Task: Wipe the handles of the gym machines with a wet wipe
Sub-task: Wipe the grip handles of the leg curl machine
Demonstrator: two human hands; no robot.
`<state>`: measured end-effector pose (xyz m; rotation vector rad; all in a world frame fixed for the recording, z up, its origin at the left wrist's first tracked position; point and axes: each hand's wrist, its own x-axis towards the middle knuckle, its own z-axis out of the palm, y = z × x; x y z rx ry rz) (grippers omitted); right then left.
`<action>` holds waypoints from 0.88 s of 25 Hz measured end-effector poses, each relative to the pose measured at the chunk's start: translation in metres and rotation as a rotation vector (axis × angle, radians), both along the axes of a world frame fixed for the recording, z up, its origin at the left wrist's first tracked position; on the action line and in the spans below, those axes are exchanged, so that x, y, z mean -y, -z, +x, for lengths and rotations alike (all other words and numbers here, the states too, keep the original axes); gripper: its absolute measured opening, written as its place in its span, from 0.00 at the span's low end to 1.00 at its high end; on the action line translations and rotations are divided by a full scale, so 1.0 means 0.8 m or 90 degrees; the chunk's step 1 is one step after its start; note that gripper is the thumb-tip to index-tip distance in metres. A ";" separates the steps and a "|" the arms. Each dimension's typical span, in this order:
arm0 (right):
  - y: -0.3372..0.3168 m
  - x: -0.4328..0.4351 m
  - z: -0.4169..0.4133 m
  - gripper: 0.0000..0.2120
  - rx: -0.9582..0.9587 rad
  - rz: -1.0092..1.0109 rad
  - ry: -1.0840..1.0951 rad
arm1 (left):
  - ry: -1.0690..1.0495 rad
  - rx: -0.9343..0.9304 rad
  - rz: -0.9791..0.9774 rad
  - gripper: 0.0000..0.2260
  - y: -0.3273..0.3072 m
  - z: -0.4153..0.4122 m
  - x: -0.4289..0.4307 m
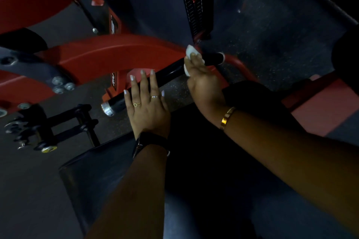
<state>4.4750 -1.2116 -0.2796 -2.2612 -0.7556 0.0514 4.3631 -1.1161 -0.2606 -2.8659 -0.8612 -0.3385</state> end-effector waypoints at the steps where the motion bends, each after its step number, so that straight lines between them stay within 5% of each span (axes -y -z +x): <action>1: 0.004 0.001 -0.006 0.21 0.016 0.031 -0.002 | -0.001 0.001 -0.002 0.23 -0.001 0.000 0.001; 6: 0.003 -0.006 -0.006 0.22 -0.071 0.079 0.111 | -0.007 0.000 -0.015 0.24 -0.002 0.002 0.000; 11: -0.011 -0.017 -0.046 0.20 0.087 0.052 -0.215 | 0.013 -0.022 0.009 0.25 -0.001 0.002 0.001; 17: -0.014 -0.015 0.002 0.23 0.027 0.011 0.036 | -0.028 -0.027 -0.029 0.25 0.001 0.014 0.013; 22: 0.004 0.023 0.018 0.22 0.062 -0.004 -0.138 | -0.108 0.027 -0.089 0.25 0.014 0.061 0.060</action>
